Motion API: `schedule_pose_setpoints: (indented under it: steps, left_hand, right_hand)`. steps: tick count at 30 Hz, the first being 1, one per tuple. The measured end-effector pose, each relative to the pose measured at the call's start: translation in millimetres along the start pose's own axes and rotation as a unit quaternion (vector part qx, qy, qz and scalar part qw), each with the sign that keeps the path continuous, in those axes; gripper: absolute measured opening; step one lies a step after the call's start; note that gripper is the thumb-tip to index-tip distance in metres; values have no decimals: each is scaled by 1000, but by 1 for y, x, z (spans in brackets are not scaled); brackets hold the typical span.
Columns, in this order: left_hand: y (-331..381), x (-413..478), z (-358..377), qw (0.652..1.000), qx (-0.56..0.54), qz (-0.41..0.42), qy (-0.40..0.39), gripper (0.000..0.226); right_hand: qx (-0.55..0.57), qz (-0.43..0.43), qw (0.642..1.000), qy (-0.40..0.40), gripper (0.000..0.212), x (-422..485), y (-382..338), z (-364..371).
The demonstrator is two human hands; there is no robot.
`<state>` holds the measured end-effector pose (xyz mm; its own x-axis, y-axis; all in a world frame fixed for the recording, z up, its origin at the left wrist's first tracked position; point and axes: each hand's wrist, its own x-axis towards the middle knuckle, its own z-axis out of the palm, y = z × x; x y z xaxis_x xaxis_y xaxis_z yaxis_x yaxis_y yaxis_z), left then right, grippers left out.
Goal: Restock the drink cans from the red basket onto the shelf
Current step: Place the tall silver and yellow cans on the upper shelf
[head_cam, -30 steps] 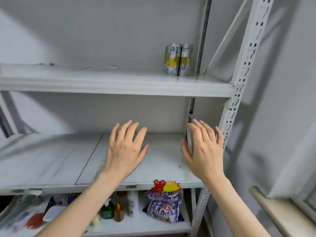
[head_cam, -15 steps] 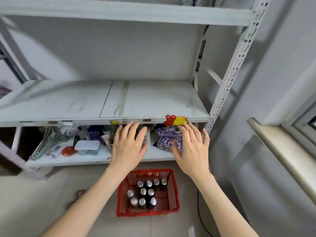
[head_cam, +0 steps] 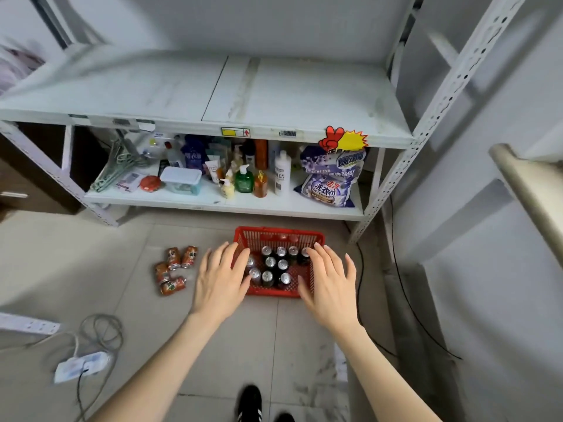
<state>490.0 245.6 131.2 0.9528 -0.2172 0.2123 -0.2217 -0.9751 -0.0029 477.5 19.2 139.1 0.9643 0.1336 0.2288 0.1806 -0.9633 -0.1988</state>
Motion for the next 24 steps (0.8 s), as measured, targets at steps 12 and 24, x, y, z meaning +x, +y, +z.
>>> schedule_pose_setpoints:
  steps: [12,24]
  left_hand:
    - [-46,15,93,993,4,23,-114,57]
    - [-103,73,256,975,-2,84,-204,58]
  right_hand:
    - [29,7,995,-91,57,10,-16,111]
    - [66,36,983,-165,61,57,-7,286]
